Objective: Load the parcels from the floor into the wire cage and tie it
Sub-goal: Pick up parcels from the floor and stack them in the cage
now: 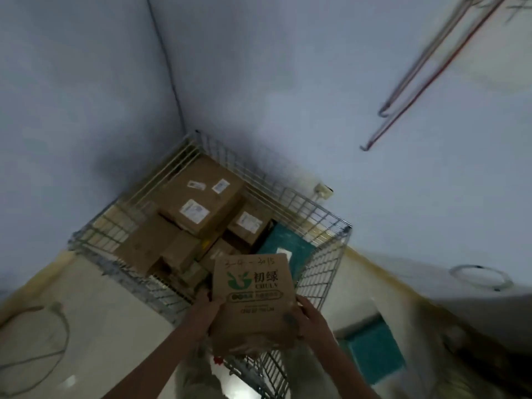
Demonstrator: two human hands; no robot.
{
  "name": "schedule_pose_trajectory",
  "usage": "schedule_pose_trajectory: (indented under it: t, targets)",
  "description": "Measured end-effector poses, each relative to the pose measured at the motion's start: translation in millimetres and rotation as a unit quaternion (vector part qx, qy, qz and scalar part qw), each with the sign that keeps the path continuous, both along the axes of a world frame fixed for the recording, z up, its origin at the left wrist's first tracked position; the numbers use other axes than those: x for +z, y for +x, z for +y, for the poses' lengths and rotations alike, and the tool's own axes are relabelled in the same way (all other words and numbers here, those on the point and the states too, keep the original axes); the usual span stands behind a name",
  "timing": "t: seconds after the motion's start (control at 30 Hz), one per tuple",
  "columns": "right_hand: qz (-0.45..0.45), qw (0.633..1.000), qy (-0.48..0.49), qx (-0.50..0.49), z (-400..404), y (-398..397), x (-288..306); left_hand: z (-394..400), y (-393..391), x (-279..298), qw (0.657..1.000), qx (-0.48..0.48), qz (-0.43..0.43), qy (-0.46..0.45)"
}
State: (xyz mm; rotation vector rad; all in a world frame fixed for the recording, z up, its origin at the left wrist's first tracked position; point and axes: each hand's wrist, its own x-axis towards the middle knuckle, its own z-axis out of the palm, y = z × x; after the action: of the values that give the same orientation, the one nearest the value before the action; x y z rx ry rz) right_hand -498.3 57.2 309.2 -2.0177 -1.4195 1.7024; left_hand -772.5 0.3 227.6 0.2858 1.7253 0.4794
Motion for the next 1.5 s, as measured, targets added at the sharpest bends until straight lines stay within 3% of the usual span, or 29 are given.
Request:
schedule_pose_trajectory:
  t: [0.07, 0.3, 0.43, 0.6, 0.73, 0.97, 1.13, 1.23, 1.33, 1.4, 1.5]
  targets:
    - [-0.004, 0.998, 0.0, -0.065, -28, -4, 8, 11, -11, -10, 0.998, -0.061, -0.013, 0.003]
    - [0.021, 0.97, -0.013, -0.24, -95, -23, 28, 35, -10, 62, 0.978, -0.207, 0.012, 0.036]
    - [0.02, 0.967, -0.018, -0.253, -122, -31, 3, 15, -24, 55, 0.97, -0.239, 0.012, 0.042]
    - [0.088, 0.953, -0.014, -0.289, -141, -56, -34, 3, -43, 69, 0.962, -0.264, 0.03, 0.066]
    - [0.079, 0.941, 0.004, -0.329, -135, -67, -37, 36, -36, 64, 0.96, -0.276, -0.007, 0.045]
    - [-0.045, 0.948, 0.054, -0.309, -8, -49, -99, 180, -12, -36, 0.913, -0.394, -0.015, 0.105]
    - [-0.1, 0.94, 0.094, -0.311, 100, -38, -193, 270, 16, -123, 0.928, -0.342, -0.064, 0.13]
    - [-0.125, 0.949, 0.104, -0.272, 143, -29, -277, 303, 35, -201, 0.921, -0.362, -0.014, 0.147]
    - [-0.133, 0.951, 0.075, -0.269, 143, -25, -351, 288, 52, -269, 0.9, -0.39, 0.095, 0.172]
    - [-0.145, 0.94, 0.094, -0.295, 137, -26, -376, 276, 52, -298, 0.877, -0.393, 0.139, 0.239]
    - [-0.138, 0.935, 0.116, -0.304, 134, -27, -385, 272, 48, -316, 0.874, -0.39, 0.145, 0.249]
